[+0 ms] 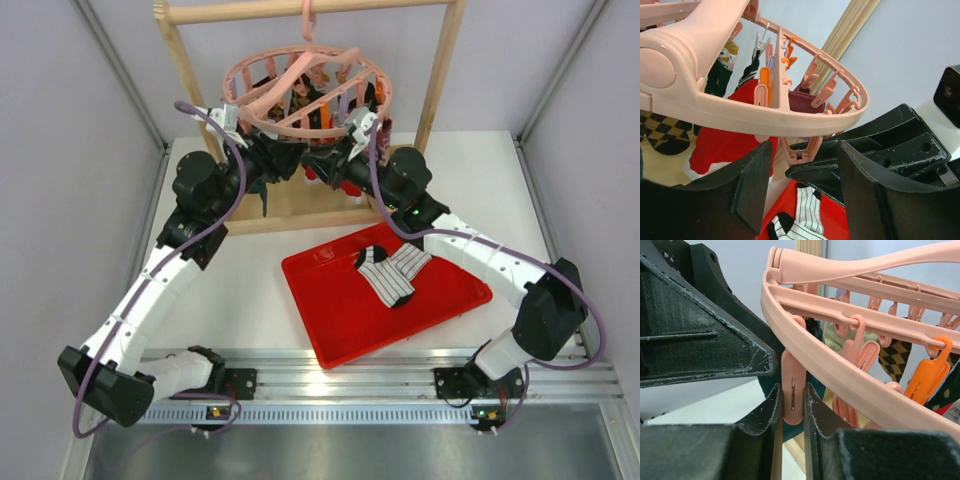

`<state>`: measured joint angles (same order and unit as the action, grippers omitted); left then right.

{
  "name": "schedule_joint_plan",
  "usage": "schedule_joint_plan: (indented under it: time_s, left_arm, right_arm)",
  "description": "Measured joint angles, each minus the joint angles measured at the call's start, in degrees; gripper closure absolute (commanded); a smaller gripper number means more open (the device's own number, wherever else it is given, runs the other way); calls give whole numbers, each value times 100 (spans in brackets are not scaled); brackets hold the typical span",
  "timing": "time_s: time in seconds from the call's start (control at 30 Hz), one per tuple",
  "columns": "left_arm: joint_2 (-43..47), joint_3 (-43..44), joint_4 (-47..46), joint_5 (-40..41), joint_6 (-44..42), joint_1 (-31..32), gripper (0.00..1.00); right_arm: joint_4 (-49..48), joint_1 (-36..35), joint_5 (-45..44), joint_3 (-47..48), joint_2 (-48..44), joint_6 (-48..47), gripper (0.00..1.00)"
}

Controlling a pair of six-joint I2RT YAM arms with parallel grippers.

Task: Clip the socks to the hanger
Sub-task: Open the clamp at the hanger.

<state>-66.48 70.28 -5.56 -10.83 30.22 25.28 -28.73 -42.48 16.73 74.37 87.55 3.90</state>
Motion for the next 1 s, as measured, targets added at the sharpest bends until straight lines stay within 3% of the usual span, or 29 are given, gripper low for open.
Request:
schedule_joint_plan:
  time_s: [0.73,1.0]
  left_arm:
    - [-142,26,44,136,-103,7,40]
    - [-289,210,9,164,83,39,48]
  right_arm:
    - [-61,-2,136,0,-4,175,100]
    - [-166,0,133,2,-4,238,100]
